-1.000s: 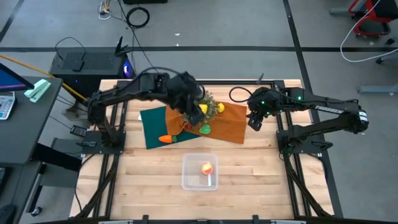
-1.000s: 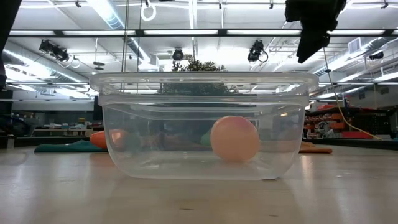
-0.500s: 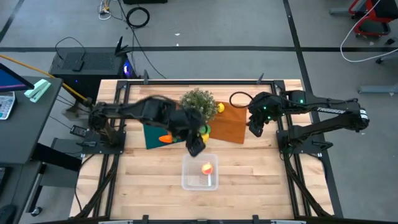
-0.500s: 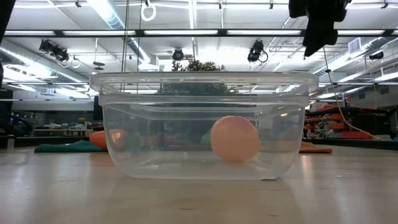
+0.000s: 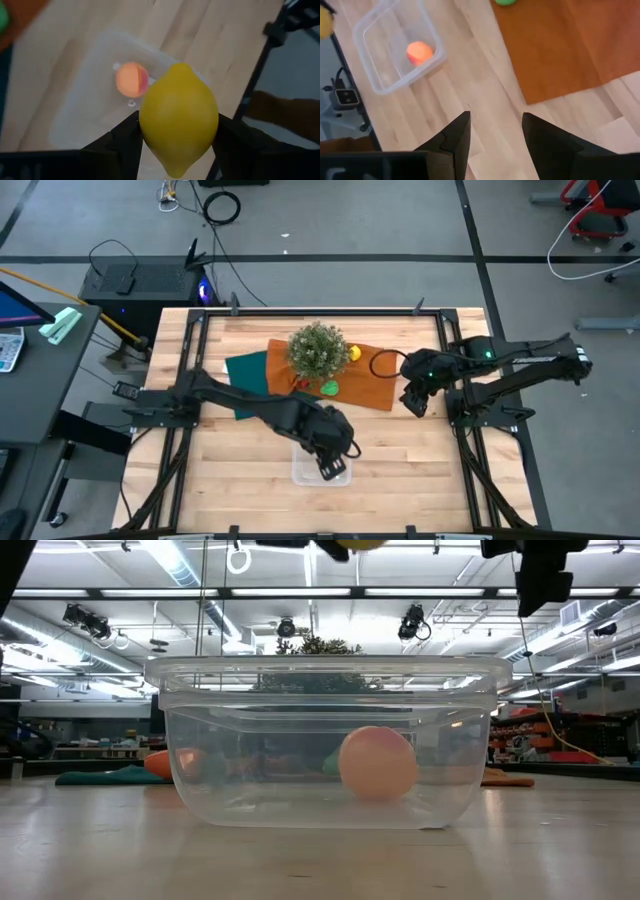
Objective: Pick and placing Produce into tupperware
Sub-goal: Put the left lemon into the transparent bin
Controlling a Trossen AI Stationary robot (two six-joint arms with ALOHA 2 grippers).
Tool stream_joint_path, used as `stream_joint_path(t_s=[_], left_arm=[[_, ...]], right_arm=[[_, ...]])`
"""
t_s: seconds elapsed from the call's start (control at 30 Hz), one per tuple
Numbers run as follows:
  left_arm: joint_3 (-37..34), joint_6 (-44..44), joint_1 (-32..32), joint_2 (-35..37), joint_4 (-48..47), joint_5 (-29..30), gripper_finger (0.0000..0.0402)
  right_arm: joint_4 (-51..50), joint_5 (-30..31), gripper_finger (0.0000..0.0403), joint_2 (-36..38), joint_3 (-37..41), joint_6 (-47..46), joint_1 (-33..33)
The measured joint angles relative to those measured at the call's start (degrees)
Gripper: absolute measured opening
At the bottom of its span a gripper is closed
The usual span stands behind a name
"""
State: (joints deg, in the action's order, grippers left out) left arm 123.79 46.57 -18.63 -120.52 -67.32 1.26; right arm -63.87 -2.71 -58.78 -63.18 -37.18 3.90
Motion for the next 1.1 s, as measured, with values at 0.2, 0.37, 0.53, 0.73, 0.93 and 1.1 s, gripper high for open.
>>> stream_joint_path(t_s=[0.2,0.37,0.53,0.73,0.93,1.1], left_arm=[[0.0,7.27,-1.27,-3.53,-2.07,-1.8,0.0204],[-0.02,17.23,-1.25,-5.64,-2.84,-3.67,0.0204],[-0.02,25.85,-1.25,-6.93,-2.75,-3.25,0.0204],[-1.46,36.45,-1.54,-7.1,-2.96,-1.7,0.0204],[-1.46,44.02,-2.33,-7.97,-2.66,-0.3,0.0204],[-1.44,47.38,-2.62,-9.26,-2.98,0.76,0.0204]], right_arm=[[-0.01,1.85,0.0146,0.0,0.0,-0.04,3.05],[-0.19,2.55,0.0146,0.0,0.0,0.81,4.65],[-1.01,2.57,0.0146,0.0,0.0,2.31,6.13],[-1.49,2.59,0.0146,-0.02,0.0,3.84,6.45],[-1.46,2.63,0.0146,-0.02,0.0,5.55,6.45],[-1.36,2.65,0.0146,-0.02,0.0,5.81,6.43]])
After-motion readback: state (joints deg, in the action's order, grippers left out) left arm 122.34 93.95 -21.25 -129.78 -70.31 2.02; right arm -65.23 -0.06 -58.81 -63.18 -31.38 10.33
